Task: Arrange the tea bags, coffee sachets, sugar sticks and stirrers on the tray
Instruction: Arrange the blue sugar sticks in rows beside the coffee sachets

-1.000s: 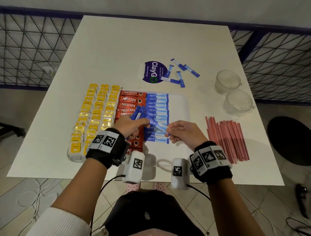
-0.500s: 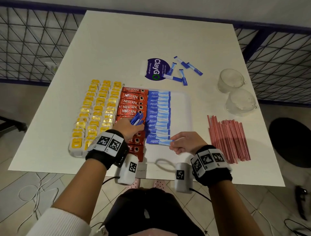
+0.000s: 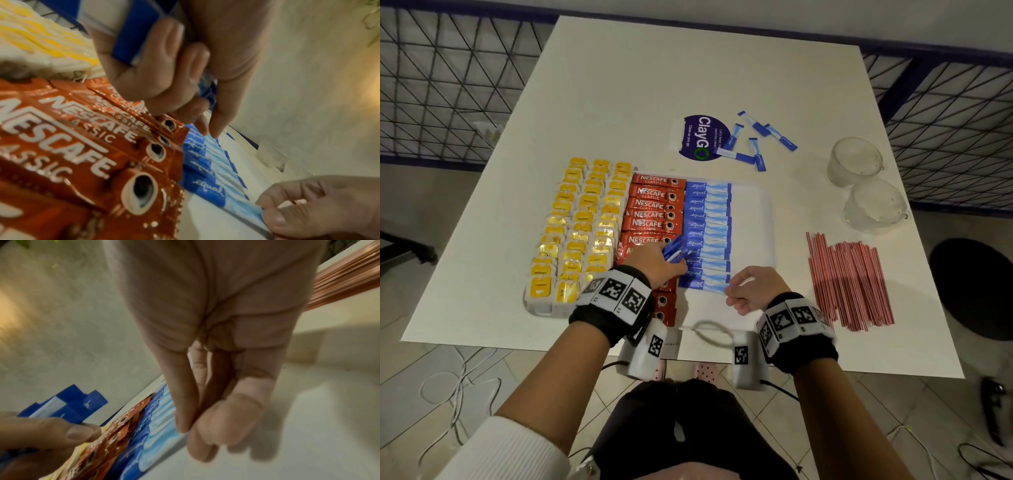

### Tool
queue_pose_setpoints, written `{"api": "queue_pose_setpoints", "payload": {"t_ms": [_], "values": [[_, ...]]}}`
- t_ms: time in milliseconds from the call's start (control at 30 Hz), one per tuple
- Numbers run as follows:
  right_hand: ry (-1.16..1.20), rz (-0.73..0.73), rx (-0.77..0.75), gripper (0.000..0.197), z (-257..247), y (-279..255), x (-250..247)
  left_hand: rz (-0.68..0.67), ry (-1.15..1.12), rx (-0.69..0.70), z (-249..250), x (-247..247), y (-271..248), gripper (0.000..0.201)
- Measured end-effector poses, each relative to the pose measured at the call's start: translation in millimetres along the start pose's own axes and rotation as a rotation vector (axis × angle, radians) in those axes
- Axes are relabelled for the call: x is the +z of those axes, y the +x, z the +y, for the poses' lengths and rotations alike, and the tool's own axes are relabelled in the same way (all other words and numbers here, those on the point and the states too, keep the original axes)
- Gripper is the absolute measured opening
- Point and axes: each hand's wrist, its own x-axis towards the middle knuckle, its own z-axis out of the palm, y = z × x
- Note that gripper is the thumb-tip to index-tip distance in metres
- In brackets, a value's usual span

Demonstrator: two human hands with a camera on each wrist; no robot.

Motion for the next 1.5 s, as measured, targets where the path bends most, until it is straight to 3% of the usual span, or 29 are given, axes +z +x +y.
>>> {"api": "queue_pose_setpoints", "payload": {"t_ms": [133,667,833,933,1067,1300,1500], "values": [[-0.018,0.025,0.018,0.020,-0.3,2.2,1.4,-0.032,0.054,0.020,5.9,2.8,2.6,0.031],[-0.072,0.077,0.014,0.022,0.3,7.1,2.9,-0.062,0.110,0.042,5.8,4.8,8.7,0.030],[-0.077,0.085,-0.001,0.022,0.3,7.4,3.5,-0.076,0.097,0.043,8.8,1.2,6.2,0.017],[-0.063,0.099,-0.010,0.024,0.5,4.9,1.9,-0.091,0.026,0.070,9.8,-2.2,4.2,0.016],[-0.037,0.158,-0.134,0.023,-8.7,-2.1,-3.9,-0.236,-0.233,0.032,13.5,-7.1,0.2,0.006],[0.238,0.038,-0.359,0.008,-32.7,-20.2,0.3,-0.427,-0.683,0.078,22.9,-7.8,-9.7,0.014],[0.214,0.050,-0.435,0.006,-33.4,-20.2,-1.9,-0.423,-0.600,0.080,22.7,-8.1,-14.0,0.015]]}}
